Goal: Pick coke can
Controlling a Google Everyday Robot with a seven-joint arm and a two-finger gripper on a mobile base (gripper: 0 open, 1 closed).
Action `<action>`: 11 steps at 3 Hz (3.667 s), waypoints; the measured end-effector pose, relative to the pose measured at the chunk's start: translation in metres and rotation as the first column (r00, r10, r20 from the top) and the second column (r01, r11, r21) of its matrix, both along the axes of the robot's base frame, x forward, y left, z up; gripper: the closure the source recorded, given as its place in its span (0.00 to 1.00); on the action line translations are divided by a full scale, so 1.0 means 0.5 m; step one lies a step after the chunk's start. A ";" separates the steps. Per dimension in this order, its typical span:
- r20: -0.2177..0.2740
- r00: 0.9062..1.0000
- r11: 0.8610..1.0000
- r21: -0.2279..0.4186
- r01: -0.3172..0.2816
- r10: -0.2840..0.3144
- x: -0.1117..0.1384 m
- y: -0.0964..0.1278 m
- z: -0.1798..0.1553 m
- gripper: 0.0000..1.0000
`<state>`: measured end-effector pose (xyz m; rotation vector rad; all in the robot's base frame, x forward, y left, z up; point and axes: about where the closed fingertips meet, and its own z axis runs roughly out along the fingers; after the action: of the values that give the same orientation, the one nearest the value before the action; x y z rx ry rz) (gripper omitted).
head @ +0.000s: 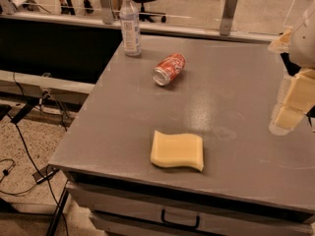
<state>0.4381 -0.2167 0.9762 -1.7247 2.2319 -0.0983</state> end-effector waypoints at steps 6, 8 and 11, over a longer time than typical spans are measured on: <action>0.133 0.693 0.663 0.208 -0.719 0.709 0.206 0.399 -0.071 0.00; 0.141 0.688 0.663 0.186 -0.725 0.712 0.233 0.401 -0.078 0.00; 0.266 0.494 0.453 0.203 -0.868 0.827 0.446 0.608 -0.122 0.00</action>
Offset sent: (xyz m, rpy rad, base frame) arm 0.0255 0.0244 -0.0125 0.0242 0.0026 0.1274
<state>0.6611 0.0873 0.9151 -2.3254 0.9512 0.3561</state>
